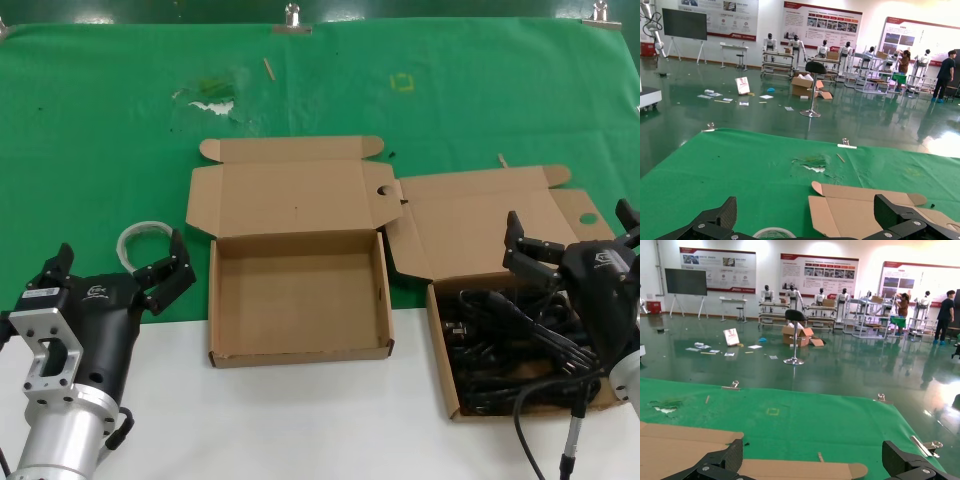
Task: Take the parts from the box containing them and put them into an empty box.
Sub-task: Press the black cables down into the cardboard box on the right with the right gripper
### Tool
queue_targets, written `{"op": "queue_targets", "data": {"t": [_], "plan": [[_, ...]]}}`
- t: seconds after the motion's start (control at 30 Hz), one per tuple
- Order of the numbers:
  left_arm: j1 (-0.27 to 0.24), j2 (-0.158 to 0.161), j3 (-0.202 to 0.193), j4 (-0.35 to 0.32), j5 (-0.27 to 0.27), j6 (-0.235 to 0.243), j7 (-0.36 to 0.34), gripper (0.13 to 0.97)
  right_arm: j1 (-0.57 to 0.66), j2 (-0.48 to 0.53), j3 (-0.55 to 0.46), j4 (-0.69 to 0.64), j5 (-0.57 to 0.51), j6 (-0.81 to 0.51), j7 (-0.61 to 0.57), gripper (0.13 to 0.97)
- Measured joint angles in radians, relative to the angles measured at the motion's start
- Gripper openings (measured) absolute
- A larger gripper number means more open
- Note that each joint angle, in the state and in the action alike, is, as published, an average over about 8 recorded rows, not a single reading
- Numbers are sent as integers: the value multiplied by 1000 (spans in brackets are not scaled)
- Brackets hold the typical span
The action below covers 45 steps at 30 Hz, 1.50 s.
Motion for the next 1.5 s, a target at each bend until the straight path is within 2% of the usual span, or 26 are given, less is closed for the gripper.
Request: {"op": "queue_targets", "data": {"t": [0.7,0.83,1.07,1.23,1.5], "plan": [[0,0,0,0,0,0,0,955,0,0,-1,0,0,0,0,966],[0,0,0,0,0,0,0,942,16,20,-27,-9,6,9,-1,966],[0,0,0,0,0,0,0,874,94,115,-144,-43,38,18,9,966],[0,0,0,0,0,0,0,856,164,216,-243,-82,49,-17,49,966],[0,1,0,0,0,0,0,730,284,391,-340,-137,11,-221,139,966]]}}
